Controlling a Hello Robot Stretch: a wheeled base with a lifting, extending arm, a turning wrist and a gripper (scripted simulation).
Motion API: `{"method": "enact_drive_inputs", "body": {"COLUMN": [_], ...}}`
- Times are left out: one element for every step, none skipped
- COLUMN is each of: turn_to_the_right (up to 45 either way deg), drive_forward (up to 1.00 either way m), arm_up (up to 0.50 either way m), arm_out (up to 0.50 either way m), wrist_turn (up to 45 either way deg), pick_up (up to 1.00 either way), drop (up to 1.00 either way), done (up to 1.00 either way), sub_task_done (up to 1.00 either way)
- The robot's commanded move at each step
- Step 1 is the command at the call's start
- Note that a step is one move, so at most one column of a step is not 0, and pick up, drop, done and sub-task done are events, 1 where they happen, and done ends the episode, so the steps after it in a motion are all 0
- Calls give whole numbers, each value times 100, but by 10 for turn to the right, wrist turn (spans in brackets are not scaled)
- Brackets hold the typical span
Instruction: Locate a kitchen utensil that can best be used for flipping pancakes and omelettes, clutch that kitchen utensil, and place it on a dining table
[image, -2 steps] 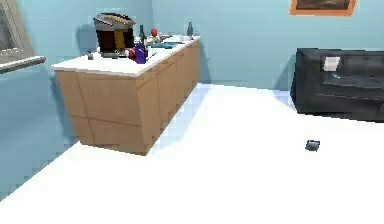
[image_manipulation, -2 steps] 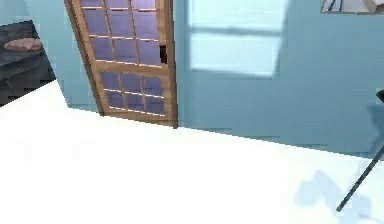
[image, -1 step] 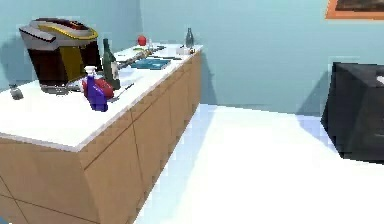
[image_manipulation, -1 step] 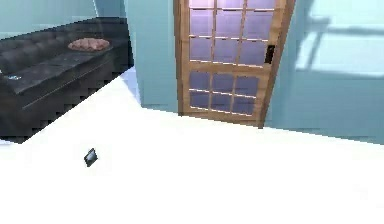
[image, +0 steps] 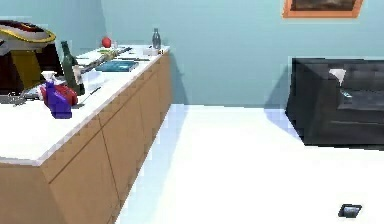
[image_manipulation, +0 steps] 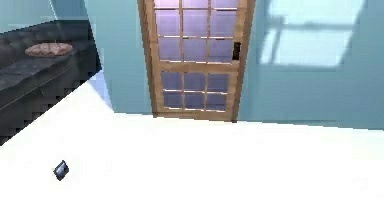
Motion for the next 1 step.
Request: {"method": "enact_drive_inputs", "body": {"turn_to_the_right": [0], "drive_forward": [35], "arm_up": [0], "arm_out": [0], "wrist_turn": [0], "pick_up": [0], "drop": [0], "done": [0], "sub_task_done": [0]}}
